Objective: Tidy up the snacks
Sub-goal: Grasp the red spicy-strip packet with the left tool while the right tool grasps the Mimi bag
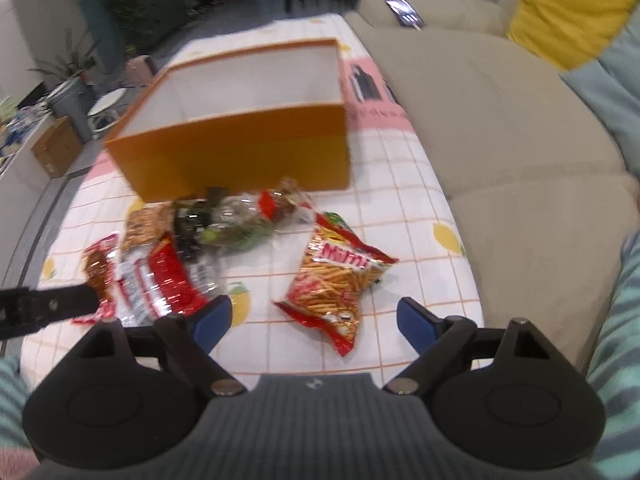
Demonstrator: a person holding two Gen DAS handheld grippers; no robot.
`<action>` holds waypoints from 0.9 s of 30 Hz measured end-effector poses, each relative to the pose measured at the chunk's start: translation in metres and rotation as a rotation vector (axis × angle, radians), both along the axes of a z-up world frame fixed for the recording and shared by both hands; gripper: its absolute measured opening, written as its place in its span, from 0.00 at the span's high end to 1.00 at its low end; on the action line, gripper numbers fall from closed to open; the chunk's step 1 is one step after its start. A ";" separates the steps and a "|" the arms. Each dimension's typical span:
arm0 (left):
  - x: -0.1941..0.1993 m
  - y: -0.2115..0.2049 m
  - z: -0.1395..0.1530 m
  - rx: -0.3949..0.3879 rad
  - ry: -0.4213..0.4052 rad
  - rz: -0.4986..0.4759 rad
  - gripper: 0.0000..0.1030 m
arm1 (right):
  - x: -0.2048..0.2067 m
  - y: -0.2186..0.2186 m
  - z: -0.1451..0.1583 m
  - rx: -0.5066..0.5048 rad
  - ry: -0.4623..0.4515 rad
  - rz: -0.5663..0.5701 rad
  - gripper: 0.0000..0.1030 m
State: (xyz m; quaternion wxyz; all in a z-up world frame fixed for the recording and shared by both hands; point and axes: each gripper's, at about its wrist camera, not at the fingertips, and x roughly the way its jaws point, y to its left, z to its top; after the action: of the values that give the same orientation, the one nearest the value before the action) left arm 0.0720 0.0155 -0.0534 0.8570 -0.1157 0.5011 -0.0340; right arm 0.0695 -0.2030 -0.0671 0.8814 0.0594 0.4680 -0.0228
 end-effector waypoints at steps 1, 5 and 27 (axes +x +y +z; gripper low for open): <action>0.005 0.001 -0.005 -0.006 0.015 0.019 0.17 | 0.005 -0.001 -0.004 0.003 0.009 -0.007 0.15; 0.023 0.002 -0.022 -0.029 0.072 0.080 0.17 | 0.025 -0.004 -0.020 0.012 0.034 -0.031 0.18; 0.078 -0.018 -0.075 0.053 0.181 0.169 0.11 | 0.077 -0.007 -0.072 0.038 0.138 -0.083 0.39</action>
State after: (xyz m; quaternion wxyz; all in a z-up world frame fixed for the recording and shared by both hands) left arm 0.1499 -0.0023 -0.1280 0.8109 -0.1374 0.5654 0.0623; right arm 0.1468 -0.2096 -0.1394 0.8440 0.0939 0.5253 -0.0545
